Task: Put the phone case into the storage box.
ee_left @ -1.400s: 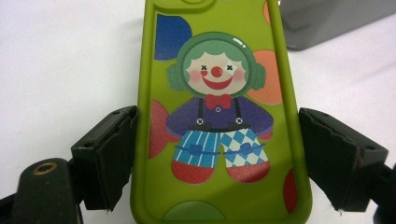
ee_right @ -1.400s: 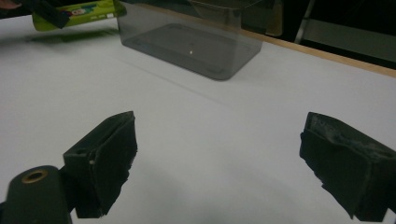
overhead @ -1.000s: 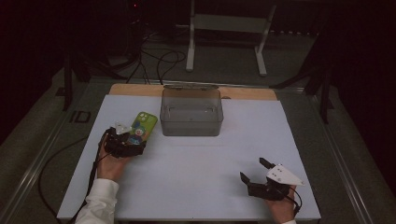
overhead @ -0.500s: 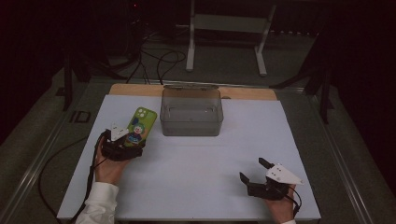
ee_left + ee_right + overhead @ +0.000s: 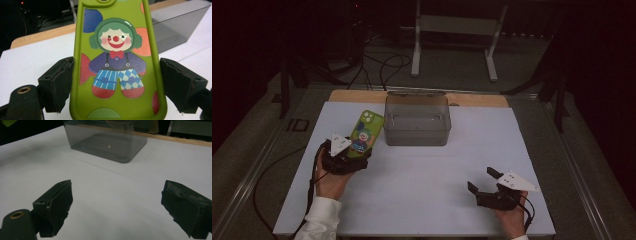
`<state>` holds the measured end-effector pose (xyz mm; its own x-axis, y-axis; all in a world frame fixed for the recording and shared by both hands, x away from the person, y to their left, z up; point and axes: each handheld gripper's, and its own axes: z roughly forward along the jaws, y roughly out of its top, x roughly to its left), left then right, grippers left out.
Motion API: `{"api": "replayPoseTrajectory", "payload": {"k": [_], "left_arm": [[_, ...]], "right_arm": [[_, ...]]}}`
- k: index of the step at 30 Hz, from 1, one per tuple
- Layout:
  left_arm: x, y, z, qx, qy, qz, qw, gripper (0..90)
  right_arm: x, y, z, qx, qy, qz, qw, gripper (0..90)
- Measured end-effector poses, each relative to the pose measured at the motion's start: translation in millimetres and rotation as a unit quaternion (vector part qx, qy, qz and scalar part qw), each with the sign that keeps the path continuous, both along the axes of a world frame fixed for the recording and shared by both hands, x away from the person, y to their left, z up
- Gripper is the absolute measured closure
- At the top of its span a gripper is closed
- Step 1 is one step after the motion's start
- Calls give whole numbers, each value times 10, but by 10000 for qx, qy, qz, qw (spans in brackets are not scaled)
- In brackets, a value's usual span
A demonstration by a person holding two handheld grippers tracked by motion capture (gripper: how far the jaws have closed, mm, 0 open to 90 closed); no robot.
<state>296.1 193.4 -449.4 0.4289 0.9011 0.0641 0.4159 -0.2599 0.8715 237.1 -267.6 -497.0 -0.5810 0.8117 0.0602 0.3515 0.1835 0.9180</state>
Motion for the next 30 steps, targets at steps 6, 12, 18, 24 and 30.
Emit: {"api": "replayPoseTrajectory", "payload": {"k": [6, 12, 18, 24, 30], "left_arm": [[-47, -125, 55, 9, -149, -189, 9997, 156], [-81, -236, 81, -10, -238, -345, 9991, 156], [-114, -325, 89, -7, -341, -499, 9982, 156], [-145, -388, 88, -30, -436, -598, 9973, 156], [-164, -466, 76, -44, -488, -735, 9961, 156]], "right_arm": [[37, 76, 68, -10, 11, 45, 10000, 101], [95, 209, 161, 13, 24, 162, 9999, 101], [197, 391, 229, 8, 107, 288, 9995, 101], [274, 566, 297, -11, 108, 467, 9989, 101], [340, 690, 372, 131, 145, 598, 9980, 101]]}}
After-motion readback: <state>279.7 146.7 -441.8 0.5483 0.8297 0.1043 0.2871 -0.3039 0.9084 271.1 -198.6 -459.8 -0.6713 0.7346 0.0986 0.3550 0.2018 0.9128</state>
